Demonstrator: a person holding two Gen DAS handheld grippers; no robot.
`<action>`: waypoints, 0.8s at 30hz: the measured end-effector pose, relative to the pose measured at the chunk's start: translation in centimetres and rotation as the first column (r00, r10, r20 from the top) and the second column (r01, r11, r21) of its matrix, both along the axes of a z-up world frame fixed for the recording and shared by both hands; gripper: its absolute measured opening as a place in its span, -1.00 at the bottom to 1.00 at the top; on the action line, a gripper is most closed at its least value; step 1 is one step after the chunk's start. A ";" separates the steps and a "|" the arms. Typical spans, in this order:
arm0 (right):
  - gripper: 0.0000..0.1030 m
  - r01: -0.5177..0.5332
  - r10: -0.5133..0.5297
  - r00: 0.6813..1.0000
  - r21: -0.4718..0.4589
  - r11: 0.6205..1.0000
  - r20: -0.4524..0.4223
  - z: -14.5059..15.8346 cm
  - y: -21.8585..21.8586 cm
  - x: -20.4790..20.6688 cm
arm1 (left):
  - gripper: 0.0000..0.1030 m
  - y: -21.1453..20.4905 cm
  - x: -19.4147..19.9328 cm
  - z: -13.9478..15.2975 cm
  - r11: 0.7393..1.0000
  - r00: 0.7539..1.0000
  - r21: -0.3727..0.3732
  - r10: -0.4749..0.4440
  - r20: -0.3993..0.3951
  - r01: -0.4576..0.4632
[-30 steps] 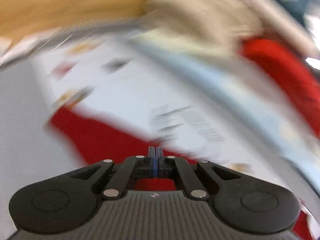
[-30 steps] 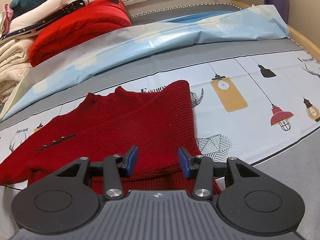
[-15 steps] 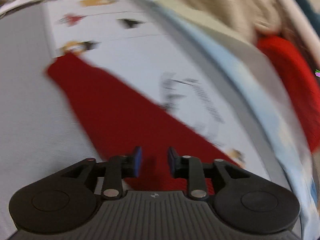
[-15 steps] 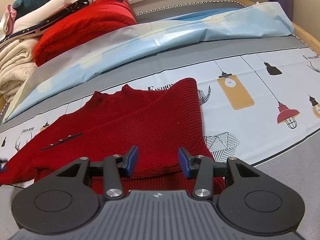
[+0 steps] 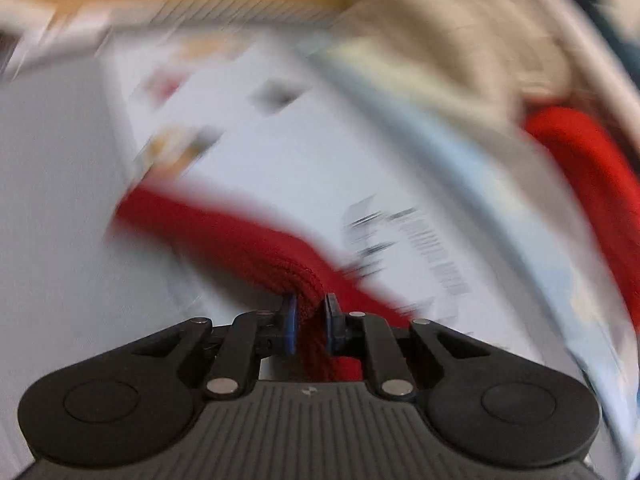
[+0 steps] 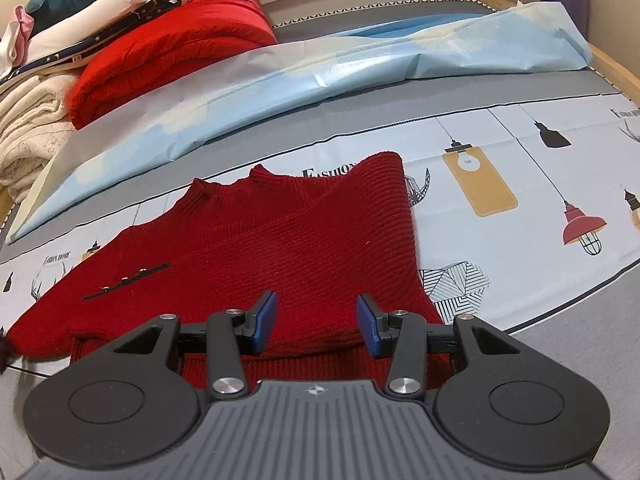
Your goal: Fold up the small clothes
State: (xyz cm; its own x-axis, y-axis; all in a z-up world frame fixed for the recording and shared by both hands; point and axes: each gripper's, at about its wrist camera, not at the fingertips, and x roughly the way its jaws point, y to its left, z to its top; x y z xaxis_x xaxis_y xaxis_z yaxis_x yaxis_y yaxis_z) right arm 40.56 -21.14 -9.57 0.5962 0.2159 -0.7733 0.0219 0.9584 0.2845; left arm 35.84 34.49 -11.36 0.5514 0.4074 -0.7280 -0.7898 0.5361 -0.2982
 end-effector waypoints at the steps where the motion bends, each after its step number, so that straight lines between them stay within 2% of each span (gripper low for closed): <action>1: -0.11 -0.002 0.002 1.000 0.001 1.000 0.001 0.0 0.0 0.0 | -0.75 -2.2 0.8 2.0 0.995 0.996 0.068 -0.081 0.047 0.077; 2: -0.11 -0.005 0.005 1.000 0.003 1.000 0.001 0.0 0.1 -0.1 | -0.75 -4.7 1.5 3.8 0.978 0.980 0.134 -0.175 0.091 0.162; 3: -0.11 -0.008 0.008 1.000 0.004 1.000 0.001 0.0 0.1 -0.1 | -0.75 -7.3 2.0 5.1 0.952 0.955 0.185 -0.268 0.127 0.243; 5: -0.11 -0.016 0.016 1.000 0.002 1.000 -0.001 -0.1 0.3 0.0 | -0.75 -13.3 2.7 7.2 0.873 0.864 0.255 -0.467 0.187 0.416; 6: -0.11 -0.018 0.018 1.000 -0.001 1.000 -0.003 -0.2 0.3 0.0 | -0.75 -16.5 3.0 7.7 0.826 0.807 0.260 -0.554 0.207 0.500; 7: -0.11 -0.019 0.019 1.000 -0.002 1.000 -0.006 -0.3 0.4 0.0 | -0.72 -19.3 3.2 7.6 0.778 0.747 0.235 -0.627 0.220 0.583; 8: -0.11 -0.020 0.020 1.000 -0.003 1.000 -0.010 -0.5 0.5 0.1 | -0.70 -22.1 3.6 7.2 0.712 0.676 0.192 -0.702 0.224 0.676; 9: -0.11 -0.022 0.022 1.000 -0.004 1.000 -0.014 -0.6 0.6 0.1 | -0.66 -24.6 4.1 6.4 0.626 0.594 0.147 -0.776 0.213 0.766; 10: -0.11 -0.023 0.023 1.000 -0.003 1.000 -0.020 -0.8 0.7 0.2 | -0.65 -26.5 4.2 5.7 0.561 0.534 0.112 -0.820 0.205 0.820; 11: -0.11 -0.022 0.022 0.999 -0.001 1.000 -0.023 -0.9 0.9 0.2 | -0.64 -27.7 4.4 4.8 0.519 0.497 0.066 -0.843 0.207 0.852; 12: -0.11 -0.019 0.019 0.999 0.003 1.000 -0.028 -1.0 1.0 0.3 | -0.60 -28.0 4.7 4.1 0.505 0.491 0.013 -0.845 0.210 0.863; 13: -0.11 -0.017 0.017 0.999 0.007 1.000 -0.033 -1.1 1.0 0.4 | -0.59 -27.7 5.0 3.5 0.503 0.500 -0.045 -0.839 0.215 0.863; 14: -0.11 -0.013 0.013 0.999 0.011 1.000 -0.036 -1.2 1.1 0.4 | -0.59 -27.0 5.3 3.1 0.520 0.527 -0.092 -0.822 0.215 0.849; 15: -0.11 -0.010 0.011 0.999 0.016 1.000 -0.039 -1.3 1.1 0.5 | -0.59 -25.6 5.8 2.9 0.559 0.571 -0.116 -0.797 0.198 0.821; 17: -0.11 -0.005 0.006 0.999 0.024 1.000 -0.043 -1.3 1.2 0.6 | -0.59 -23.7 6.0 2.8 0.626 0.633 -0.098 -0.759 0.150 0.774; 20: -0.11 0.005 -0.004 0.999 0.027 1.000 -0.049 -1.7 1.2 1.0 | -0.59 -20.9 6.9 1.7 0.721 0.723 -0.074 -0.690 0.001 0.689; 22: -0.11 0.027 -0.025 0.998 0.034 0.999 -0.060 -2.2 1.0 1.4 | -0.59 -19.2 7.6 0.7 0.767 0.764 -0.101 -0.641 -0.075 0.633; 24: -0.11 0.060 -0.056 0.995 0.055 0.997 -0.081 -2.9 0.6 1.8 | -0.59 -16.9 7.4 0.1 0.805 0.799 -0.143 -0.591 -0.107 0.576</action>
